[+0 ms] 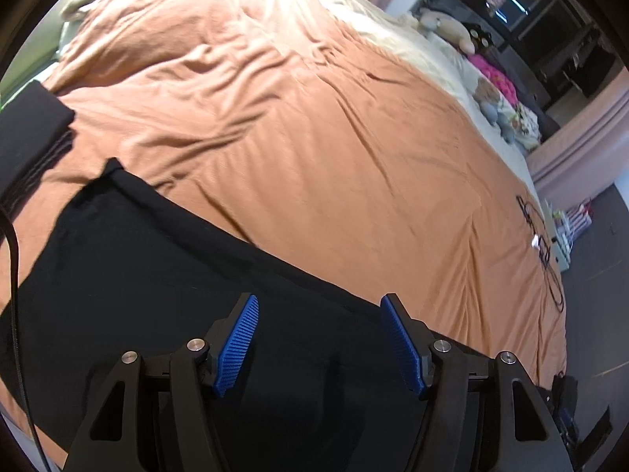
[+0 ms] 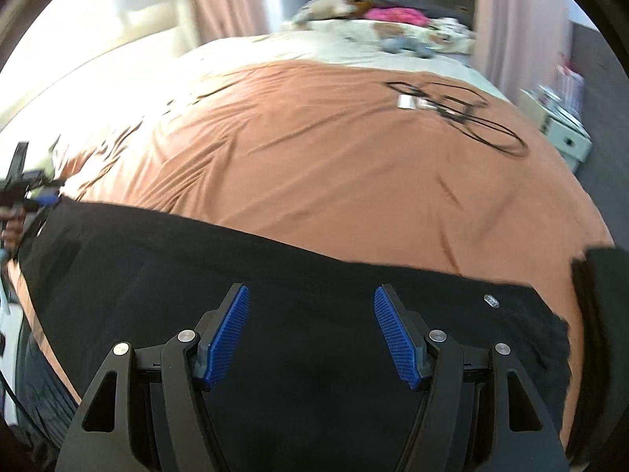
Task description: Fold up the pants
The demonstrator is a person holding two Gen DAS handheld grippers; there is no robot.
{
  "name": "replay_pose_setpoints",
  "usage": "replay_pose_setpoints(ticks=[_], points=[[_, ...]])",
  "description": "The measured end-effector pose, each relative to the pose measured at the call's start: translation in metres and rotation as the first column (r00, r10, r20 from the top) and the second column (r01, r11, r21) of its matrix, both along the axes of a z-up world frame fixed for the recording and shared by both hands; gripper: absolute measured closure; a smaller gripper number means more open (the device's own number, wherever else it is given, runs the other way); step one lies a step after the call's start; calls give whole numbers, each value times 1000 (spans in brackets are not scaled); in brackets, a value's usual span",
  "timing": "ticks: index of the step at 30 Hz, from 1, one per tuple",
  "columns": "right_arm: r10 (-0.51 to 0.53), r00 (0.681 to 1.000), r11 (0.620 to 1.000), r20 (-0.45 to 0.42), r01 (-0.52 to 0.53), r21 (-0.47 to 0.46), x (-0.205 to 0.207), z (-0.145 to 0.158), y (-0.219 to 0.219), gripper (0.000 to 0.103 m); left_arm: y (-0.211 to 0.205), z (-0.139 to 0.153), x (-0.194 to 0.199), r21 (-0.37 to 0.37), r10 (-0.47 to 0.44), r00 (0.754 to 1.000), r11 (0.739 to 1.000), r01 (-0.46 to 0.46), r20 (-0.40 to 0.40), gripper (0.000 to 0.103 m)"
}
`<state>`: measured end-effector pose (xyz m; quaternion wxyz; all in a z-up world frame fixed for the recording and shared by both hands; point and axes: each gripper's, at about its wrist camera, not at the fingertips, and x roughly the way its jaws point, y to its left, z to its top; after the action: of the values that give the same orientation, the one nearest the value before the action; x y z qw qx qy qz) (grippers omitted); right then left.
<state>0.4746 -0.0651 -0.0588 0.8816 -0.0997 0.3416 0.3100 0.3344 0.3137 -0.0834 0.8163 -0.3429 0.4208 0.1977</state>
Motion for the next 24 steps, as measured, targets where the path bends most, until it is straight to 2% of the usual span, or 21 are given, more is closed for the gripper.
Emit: replay_pose_setpoints(ticks=[3, 5, 10, 12, 16, 19, 22, 24], points=[[42, 999, 999, -3, -42, 4, 5, -1, 17, 38, -7, -4, 10, -2, 1, 1000, 1000, -1, -29, 41], [70, 998, 998, -2, -70, 4, 8, 0, 29, 38, -11, -7, 16, -17, 7, 999, 1000, -8, -47, 49], [138, 990, 990, -7, -138, -3, 19, -1, 50, 38, -19, -14, 31, -36, 28, 996, 999, -31, -89, 59], [169, 985, 985, -12, -169, -16, 33, -5, 63, 38, -22, -19, 36, -44, 35, 994, 998, -40, -106, 61], [209, 978, 977, -23, -209, -32, 40, -8, 83, 38, -22, -30, 43, -34, 51, 985, 998, -57, -166, 63], [224, 974, 974, -34, -225, -29, 47, -10, 99, 38, -18, -40, 45, -42, 69, 978, 996, -78, -195, 68], [255, 966, 965, -43, -257, -53, 49, -17, 114, 38, -14, -47, 47, -41, 77, 972, 995, -88, -221, 68], [281, 959, 955, -47, -284, -84, 49, -24, 126, 43, -11, -52, 49, -44, 81, 969, 995, -94, -235, 68]])
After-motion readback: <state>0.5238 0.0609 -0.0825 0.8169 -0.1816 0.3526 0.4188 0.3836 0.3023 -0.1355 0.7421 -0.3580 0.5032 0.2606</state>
